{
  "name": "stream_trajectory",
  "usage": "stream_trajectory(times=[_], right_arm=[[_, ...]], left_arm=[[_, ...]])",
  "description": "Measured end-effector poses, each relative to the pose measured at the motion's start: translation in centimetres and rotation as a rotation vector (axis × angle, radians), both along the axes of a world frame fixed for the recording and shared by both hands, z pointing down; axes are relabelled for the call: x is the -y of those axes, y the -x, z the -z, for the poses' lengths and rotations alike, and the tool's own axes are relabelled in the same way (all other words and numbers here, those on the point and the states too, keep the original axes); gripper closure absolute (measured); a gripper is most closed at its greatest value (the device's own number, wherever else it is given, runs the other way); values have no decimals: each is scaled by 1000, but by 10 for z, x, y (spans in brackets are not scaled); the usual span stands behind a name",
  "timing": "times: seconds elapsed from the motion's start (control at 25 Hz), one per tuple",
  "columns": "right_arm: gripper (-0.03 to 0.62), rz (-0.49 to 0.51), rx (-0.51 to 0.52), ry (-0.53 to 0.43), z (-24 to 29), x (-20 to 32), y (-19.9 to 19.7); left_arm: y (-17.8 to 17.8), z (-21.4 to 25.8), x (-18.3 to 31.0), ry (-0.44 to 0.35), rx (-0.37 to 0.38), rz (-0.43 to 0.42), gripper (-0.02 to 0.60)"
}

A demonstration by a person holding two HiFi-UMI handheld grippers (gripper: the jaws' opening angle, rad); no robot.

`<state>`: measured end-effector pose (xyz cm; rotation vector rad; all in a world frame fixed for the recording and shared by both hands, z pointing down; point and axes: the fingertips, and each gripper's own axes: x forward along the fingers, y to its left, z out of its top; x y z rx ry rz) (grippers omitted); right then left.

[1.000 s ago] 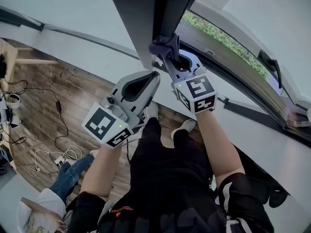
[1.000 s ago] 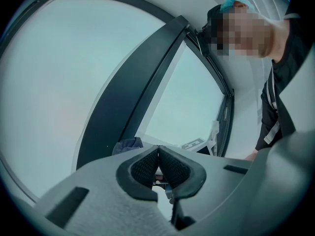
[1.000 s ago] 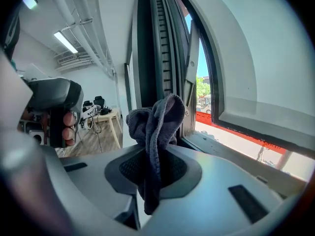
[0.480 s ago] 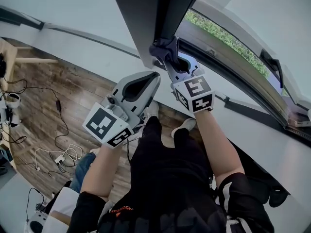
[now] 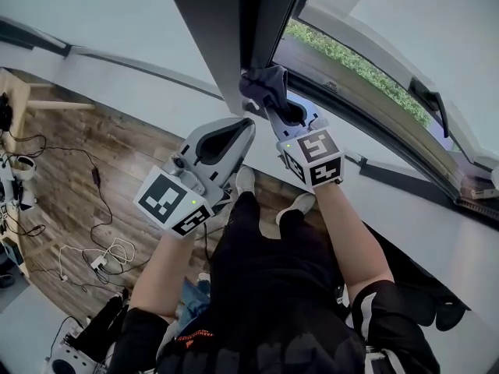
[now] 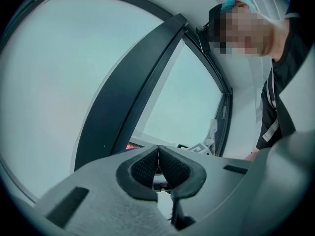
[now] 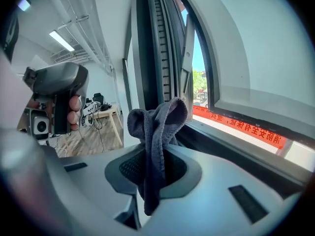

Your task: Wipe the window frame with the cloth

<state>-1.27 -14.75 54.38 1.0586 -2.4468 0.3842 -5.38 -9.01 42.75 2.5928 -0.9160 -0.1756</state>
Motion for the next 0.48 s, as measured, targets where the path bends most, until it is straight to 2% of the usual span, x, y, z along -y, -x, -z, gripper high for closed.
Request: stream_trajectory(times=[0.24,0.48], right_arm=[[548,-12,42,-58,42,-10,-22],[548,-43,114,-146,110,-14,-50]], left_arm=[[-8,26,2,-43,6,-15,560],[-17,56,5,-86,16,-25,560]])
